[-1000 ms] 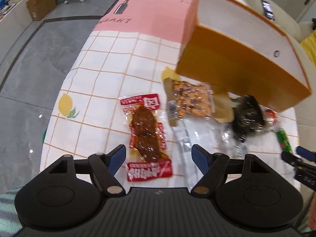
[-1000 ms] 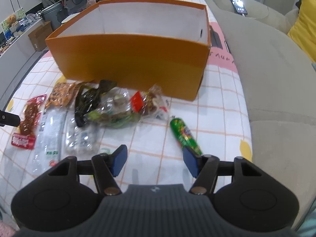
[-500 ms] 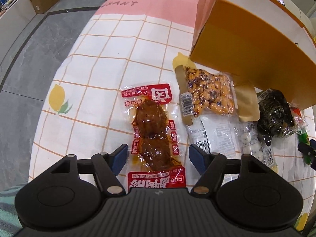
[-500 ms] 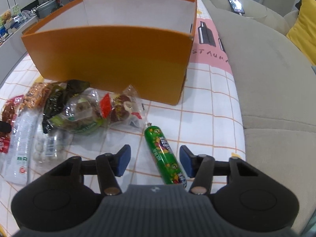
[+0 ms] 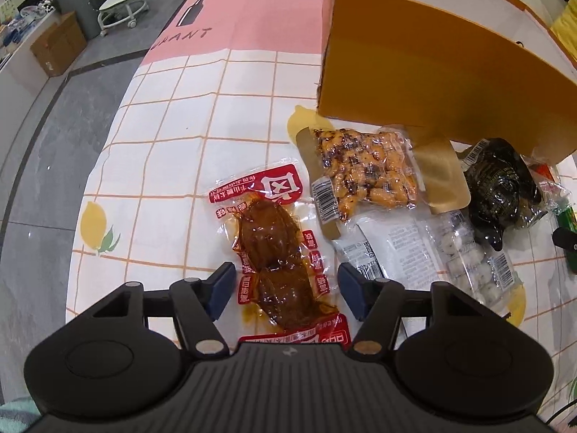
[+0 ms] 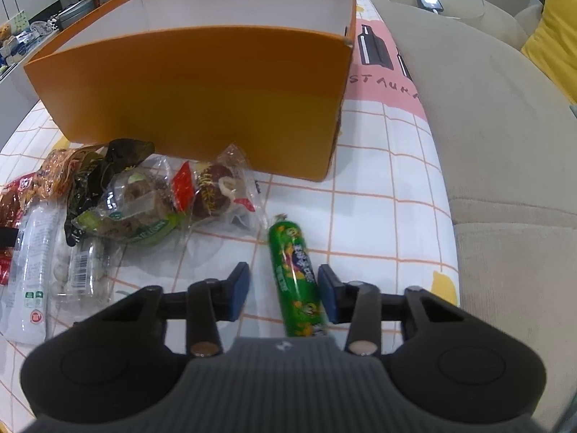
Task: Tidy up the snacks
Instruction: 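Grasp the green sausage stick with the right tool while the left tool grasps the braised meat packet, then carry the meat packet and sausage stick into the box and release both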
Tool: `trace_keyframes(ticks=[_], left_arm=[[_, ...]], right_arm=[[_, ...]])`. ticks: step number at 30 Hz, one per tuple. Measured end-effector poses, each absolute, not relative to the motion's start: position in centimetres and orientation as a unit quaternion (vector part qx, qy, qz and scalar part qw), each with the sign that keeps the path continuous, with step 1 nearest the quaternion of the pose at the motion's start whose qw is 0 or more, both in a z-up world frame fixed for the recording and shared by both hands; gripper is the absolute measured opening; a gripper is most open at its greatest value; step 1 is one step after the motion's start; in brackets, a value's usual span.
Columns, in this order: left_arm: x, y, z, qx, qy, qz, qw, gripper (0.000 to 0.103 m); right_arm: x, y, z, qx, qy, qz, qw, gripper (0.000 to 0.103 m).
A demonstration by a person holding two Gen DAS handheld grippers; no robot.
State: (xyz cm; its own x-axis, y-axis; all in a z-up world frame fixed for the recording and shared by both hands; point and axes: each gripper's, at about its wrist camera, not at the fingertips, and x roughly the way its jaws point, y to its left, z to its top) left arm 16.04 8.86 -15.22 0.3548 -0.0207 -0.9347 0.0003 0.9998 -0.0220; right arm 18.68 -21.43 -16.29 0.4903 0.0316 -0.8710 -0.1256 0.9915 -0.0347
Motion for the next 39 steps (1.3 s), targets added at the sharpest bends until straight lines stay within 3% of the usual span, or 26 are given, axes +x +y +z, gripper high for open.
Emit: trace_keyframes(ticks=[2, 12, 32, 35, 36, 39], left_arm=[[15.8, 8.9, -15.2, -0.007, 0.566, -0.009, 0.824, 0.071], [15.1, 8.6, -14.8, -0.005, 0.579, -0.006, 0.815, 0.070], [11.1, 6.8, -9.0, -0.058, 0.547, -0.053, 0.834, 0.067], [10.7, 6.1, -8.8, -0.055, 0.552, -0.063, 0.830, 0.021], [10.7, 6.0, -9.0, -0.062, 0.558, -0.070, 0.825, 0.017], [10.4, 5.5, -10.1, -0.063, 0.576, -0.074, 0.812, 0.016]], right_arm=[[18.4, -21.1, -16.2, -0.049, 0.503, 0.047, 0.862, 0.025], [17.9, -20.6, -16.0, -0.040, 0.510, 0.053, 0.858, 0.022], [14.5, -19.5, -14.0, 0.029, 0.546, 0.094, 0.832, 0.021], [13.9, -19.0, -13.4, 0.026, 0.543, 0.100, 0.833, 0.021], [13.9, -18.9, -13.3, 0.025, 0.542, 0.103, 0.833, 0.021], [13.6, -18.6, -13.5, 0.024, 0.546, 0.109, 0.830, 0.021]])
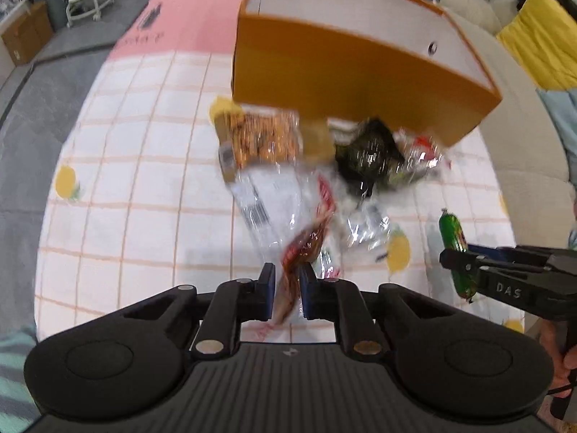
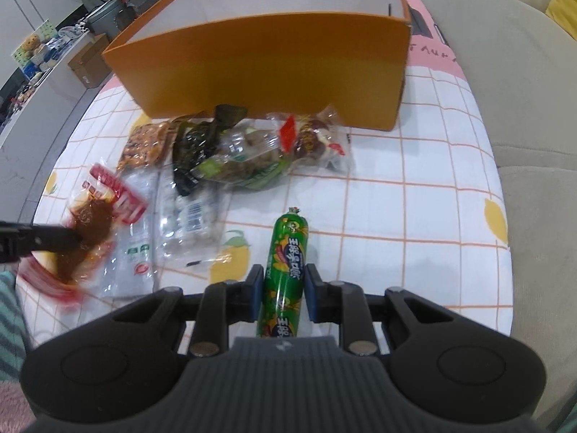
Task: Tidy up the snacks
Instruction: 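Carry the meat packet and sausage stick into the box and release both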
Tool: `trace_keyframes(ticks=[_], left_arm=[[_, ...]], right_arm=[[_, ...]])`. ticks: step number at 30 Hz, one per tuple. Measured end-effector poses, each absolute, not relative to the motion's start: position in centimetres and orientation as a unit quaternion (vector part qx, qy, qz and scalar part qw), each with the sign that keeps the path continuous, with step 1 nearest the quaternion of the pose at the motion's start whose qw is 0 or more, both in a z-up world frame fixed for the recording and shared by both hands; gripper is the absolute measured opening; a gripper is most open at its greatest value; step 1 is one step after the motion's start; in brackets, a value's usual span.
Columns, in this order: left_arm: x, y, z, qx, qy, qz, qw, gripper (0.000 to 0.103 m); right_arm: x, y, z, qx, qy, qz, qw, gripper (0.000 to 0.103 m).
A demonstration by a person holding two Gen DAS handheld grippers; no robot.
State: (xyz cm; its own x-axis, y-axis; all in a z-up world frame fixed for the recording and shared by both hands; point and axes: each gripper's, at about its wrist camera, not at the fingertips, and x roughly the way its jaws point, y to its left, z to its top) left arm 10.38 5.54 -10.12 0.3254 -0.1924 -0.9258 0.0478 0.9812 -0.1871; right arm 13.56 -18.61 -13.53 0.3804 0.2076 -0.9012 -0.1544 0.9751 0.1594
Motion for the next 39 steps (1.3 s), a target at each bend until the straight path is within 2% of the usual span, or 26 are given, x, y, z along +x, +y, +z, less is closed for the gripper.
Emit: trace_keyframes(ticks=[13, 17, 30, 39], left_arm=[[9.8, 3.9, -12.9, -0.023, 0.577, -0.086, 0.812, 0.022], [9.6, 3.9, -12.9, -0.036, 0.568, -0.092, 0.817, 0.016], [9.8, 4.1, -7.3, -0.064, 0.540, -0.102, 0.833, 0.016], [14.7, 1.4, -1.8, -0.024, 0.530, -0.144, 0.835, 0.016]], right_arm=[[12.8, -17.5, -15.4, 0.035, 0.572, 0.133, 0.808, 0.021], [12.8, -17.6, -15.5, 0.038, 0.574, 0.131, 0.808, 0.021], [12.2, -17.1, -10.7, 0.034, 0.550, 0.148, 0.821, 0.021], [16.2, -16.6, -4.7, 0.023, 0.525, 0.176, 0.832, 0.021]])
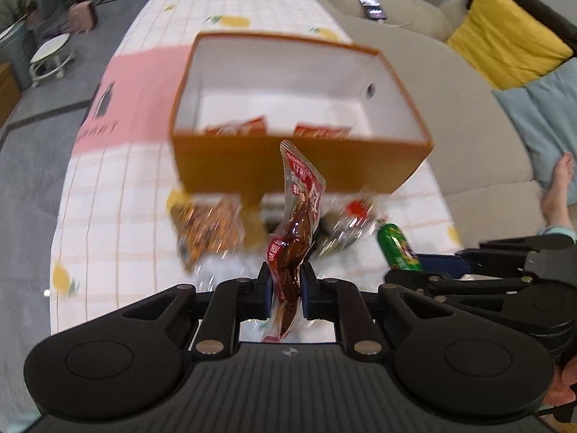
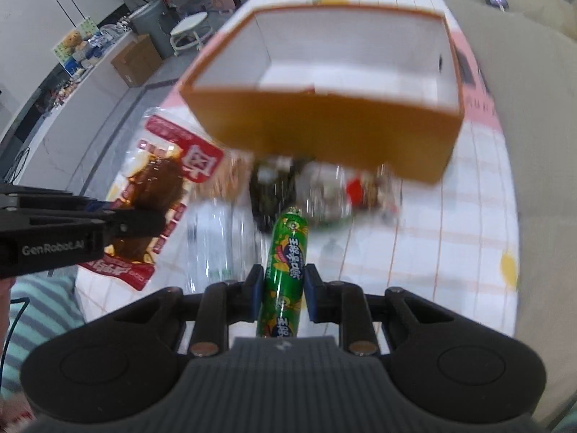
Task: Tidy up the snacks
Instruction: 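Carry the meat packet and sausage stick into the box and release both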
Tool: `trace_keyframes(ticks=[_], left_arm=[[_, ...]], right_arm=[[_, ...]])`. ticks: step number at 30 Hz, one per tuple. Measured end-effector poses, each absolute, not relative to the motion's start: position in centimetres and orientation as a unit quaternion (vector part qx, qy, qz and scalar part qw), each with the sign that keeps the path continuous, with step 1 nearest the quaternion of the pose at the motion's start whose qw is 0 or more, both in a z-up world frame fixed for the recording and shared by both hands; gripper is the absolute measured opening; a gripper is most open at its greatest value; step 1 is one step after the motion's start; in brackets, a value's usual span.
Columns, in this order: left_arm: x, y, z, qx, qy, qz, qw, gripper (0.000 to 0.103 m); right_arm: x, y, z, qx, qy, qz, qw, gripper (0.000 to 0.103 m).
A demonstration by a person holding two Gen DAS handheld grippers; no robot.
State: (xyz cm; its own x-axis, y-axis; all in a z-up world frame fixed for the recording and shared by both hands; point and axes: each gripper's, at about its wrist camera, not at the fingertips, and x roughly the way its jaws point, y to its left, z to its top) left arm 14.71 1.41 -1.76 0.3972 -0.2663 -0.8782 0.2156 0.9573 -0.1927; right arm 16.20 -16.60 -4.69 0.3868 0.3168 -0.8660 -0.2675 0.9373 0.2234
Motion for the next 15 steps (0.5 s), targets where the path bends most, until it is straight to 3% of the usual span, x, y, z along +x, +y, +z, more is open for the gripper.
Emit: trace_keyframes(ticks=[8, 15], left_arm=[[21.8, -0.5, 2.1, -0.012, 0.510, -0.160, 0.845, 0.015], [28.0, -1.8, 2.0, -0.042, 0.516, -0.152, 0.842, 0.016]], right_arm=[[22.9, -17.1, 0.7, 0.000, 0.496, 0.172, 0.851, 0.020], [29.8, -17.3, 1.2, -0.028, 0.502, 0.141, 0.853, 0.020]])
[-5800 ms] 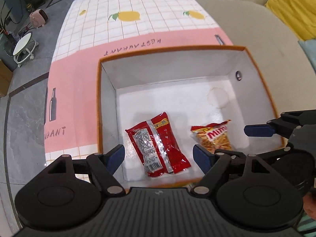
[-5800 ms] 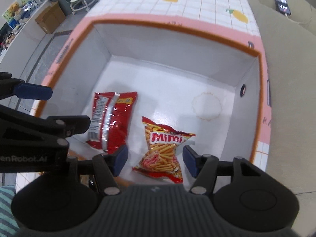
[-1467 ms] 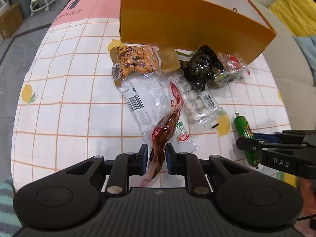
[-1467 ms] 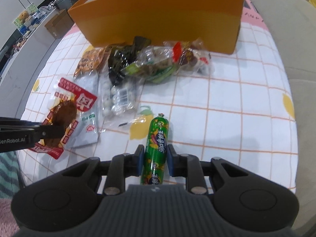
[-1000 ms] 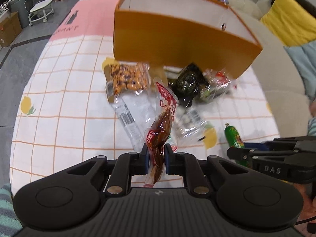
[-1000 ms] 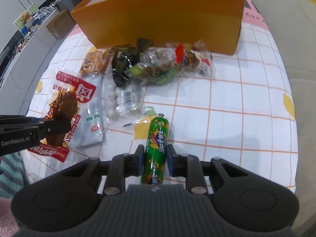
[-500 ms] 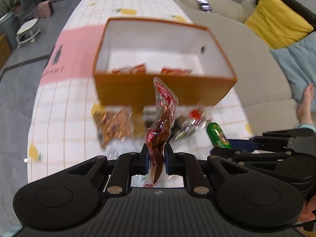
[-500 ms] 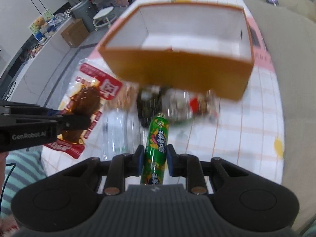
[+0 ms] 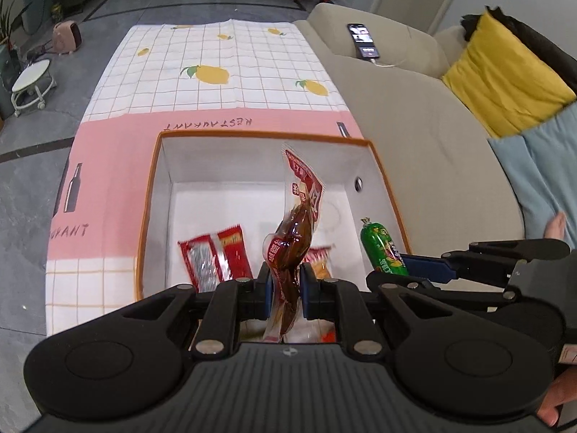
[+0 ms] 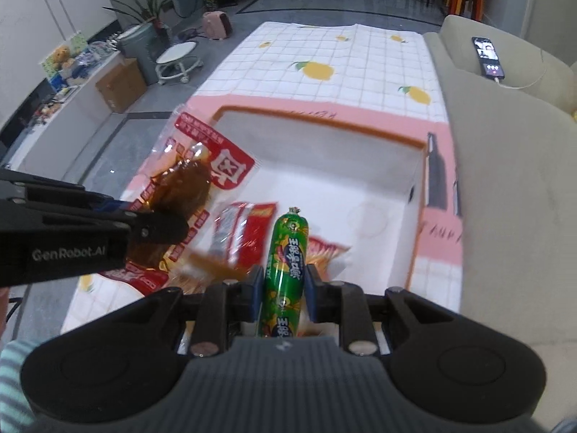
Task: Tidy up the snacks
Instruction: 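Carry the meat packet and sausage stick into the box and release both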
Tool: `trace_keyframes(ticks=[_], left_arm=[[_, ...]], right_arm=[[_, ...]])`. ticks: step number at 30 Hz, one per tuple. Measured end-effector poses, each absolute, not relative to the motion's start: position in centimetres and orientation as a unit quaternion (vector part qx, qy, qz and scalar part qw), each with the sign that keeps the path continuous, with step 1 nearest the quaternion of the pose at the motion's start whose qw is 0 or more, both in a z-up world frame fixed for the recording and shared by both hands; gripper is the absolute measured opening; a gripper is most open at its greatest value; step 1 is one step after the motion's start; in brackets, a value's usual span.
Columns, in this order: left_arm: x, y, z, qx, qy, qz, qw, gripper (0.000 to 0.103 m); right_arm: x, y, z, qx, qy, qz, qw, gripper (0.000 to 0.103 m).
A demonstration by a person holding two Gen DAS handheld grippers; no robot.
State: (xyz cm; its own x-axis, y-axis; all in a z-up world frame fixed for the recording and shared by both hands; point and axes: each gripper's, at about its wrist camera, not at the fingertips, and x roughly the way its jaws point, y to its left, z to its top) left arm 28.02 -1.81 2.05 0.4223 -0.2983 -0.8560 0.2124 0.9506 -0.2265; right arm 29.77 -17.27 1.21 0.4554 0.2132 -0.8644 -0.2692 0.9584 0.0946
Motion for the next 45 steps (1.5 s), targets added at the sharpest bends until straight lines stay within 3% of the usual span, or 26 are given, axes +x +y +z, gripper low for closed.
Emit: trace_keyframes(ticks=[20, 34, 41, 45], left_arm=[[36.2, -3.7, -9.5, -0.034, 0.621, -0.114, 0.775, 0.015], [36.2, -4.3, -11.1, -0.006, 0.638, -0.111, 0.762, 0.017], [35.6, -3.9, -10.0, -0.005, 0.634, -0.103, 0.767, 0.034], [34.8, -3.4, -8.3, -0.005, 0.621, -0.101, 0.777, 0.038]], right_arm=[[38.1, -16.5, -9.4, -0.121, 0.614, 0.090, 0.775, 0.020], [38.4, -16.5, -11.0, -0.131, 0.627, 0.084, 0.764, 0.021], [38.0, -16.2, -9.2, -0.135, 0.614, 0.084, 0.773, 0.030], [37.4, -16.2, -7.5, -0.130, 0.601, 0.084, 0.784, 0.034]])
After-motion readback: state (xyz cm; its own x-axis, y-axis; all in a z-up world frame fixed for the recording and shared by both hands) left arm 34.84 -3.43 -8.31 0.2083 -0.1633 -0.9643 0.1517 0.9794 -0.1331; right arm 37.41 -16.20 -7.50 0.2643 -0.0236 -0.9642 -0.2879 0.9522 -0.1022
